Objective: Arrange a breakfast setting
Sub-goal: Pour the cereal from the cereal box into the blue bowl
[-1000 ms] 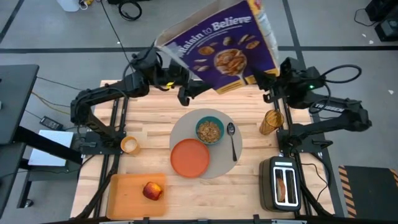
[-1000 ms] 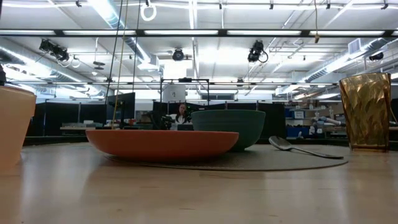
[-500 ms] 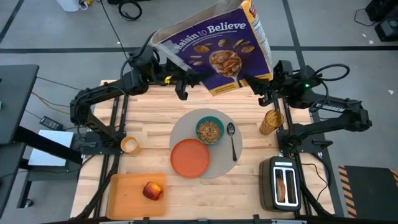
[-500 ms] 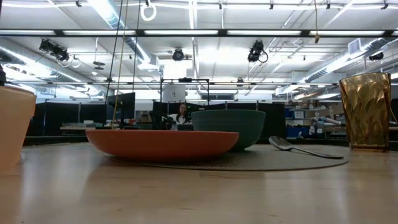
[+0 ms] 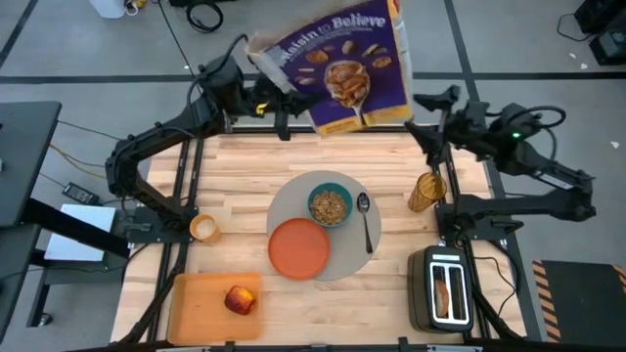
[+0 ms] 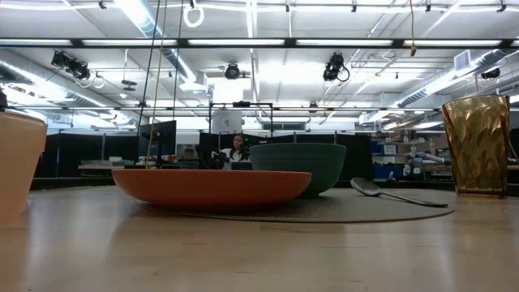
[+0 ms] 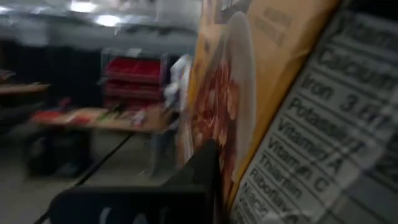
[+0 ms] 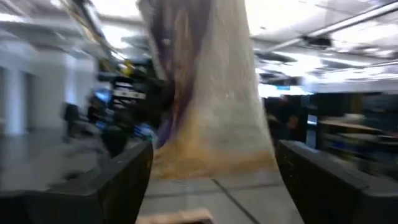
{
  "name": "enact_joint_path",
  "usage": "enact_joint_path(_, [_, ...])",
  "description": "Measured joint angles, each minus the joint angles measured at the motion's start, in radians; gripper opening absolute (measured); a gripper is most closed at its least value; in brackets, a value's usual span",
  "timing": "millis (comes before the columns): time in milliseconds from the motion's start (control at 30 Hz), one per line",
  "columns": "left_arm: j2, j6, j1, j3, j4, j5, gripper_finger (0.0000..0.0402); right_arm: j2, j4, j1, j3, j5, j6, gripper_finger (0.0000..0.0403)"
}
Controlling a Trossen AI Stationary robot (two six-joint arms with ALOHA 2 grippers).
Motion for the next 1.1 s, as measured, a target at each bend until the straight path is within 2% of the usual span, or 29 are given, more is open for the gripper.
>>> enact_joint_path(267, [0.006, 0.091, 0.093, 0.000, -0.268, -0.089, 0.0013, -0.140, -0.194, -0.010, 0.000, 0.187, -0.131, 0.0363])
enact_joint_path(367, [0.006, 0.131, 0.137, 0.000, -0.363, -0.124, 0.0012, -0.169, -0.223, -0.010, 0.000, 0.220, -0.133, 0.0362])
enact_joint_path(500, [0.007, 0.195, 0.194, 0.000, -0.579, -0.219, 0.0011, -0.178, -0.225, -0.010, 0.000, 0.226, -0.122, 0.0361])
enact_joint_path(567, [0.005, 0.218, 0.205, -0.031, -0.617, -0.254, 0.0011, -0.173, -0.226, -0.010, 0.000, 0.240, -0.121, 0.0361])
enact_joint_path(700, [-0.042, 0.194, 0.212, -0.217, -0.587, -0.273, 0.0011, -0.150, -0.225, -0.010, 0.000, 0.293, -0.120, 0.0361])
enact_joint_path(767, [-0.081, 0.164, 0.212, -0.324, -0.508, -0.295, 0.0010, -0.138, -0.225, -0.010, 0.000, 0.317, -0.121, 0.0361])
enact_joint_path(967, [-0.250, 0.136, 0.196, -0.607, -0.460, -0.492, 0.0010, -0.093, -0.224, -0.010, 0.000, 0.406, -0.137, 0.0361])
enact_joint_path(1100, [-0.403, 0.113, 0.203, -0.765, -0.459, -0.544, 0.0011, -0.058, -0.212, -0.011, 0.000, 0.471, -0.187, 0.0361])
